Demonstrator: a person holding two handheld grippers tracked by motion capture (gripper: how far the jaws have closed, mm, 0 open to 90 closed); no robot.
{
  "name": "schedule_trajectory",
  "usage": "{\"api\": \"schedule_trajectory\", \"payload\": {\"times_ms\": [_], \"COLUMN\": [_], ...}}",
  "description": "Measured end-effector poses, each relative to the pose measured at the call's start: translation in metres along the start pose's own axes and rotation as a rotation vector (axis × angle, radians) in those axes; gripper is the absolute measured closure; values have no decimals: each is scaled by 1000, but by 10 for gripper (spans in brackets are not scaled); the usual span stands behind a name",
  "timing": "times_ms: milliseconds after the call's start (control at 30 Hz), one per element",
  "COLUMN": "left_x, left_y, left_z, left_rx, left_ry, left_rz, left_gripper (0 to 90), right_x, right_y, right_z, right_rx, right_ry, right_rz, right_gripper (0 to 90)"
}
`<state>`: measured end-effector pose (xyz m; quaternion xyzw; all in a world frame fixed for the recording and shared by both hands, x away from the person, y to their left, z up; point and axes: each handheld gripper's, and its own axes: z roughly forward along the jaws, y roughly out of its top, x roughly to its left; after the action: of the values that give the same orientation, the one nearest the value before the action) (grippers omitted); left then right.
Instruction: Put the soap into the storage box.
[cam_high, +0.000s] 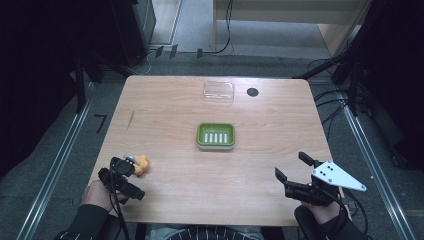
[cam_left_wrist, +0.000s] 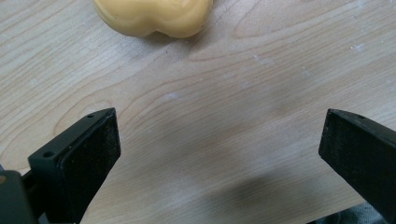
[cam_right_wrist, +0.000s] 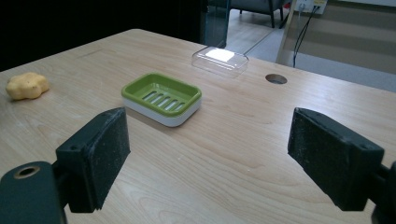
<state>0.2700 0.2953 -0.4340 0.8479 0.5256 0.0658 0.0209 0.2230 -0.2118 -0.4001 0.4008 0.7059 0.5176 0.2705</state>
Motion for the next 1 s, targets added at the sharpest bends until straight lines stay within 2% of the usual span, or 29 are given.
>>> {"api": "schedule_trajectory", "payload": {"times_ms": [567,700,767,1000], "left_x": [0,-1,0,1], "left_y": [-2,-3,-2,-4], "left_z": [0,-2,-1,0], "left_rx": [9,-4,4,-10], "left_ry": [10,10,12,4], "left_rz": [-4,-14,-5,-9], "left_gripper": [0,0,0,0], "right_x": [-1,-1,-1,2], "right_y": [1,1,1,3], "right_z": [3,5,5,7], "right_rx": [-2,-2,-1,-1], "right_ry": [10,19,18,25], "right_rz": [7,0,-1,-9], "right_gripper": [135,135,134,135]}}
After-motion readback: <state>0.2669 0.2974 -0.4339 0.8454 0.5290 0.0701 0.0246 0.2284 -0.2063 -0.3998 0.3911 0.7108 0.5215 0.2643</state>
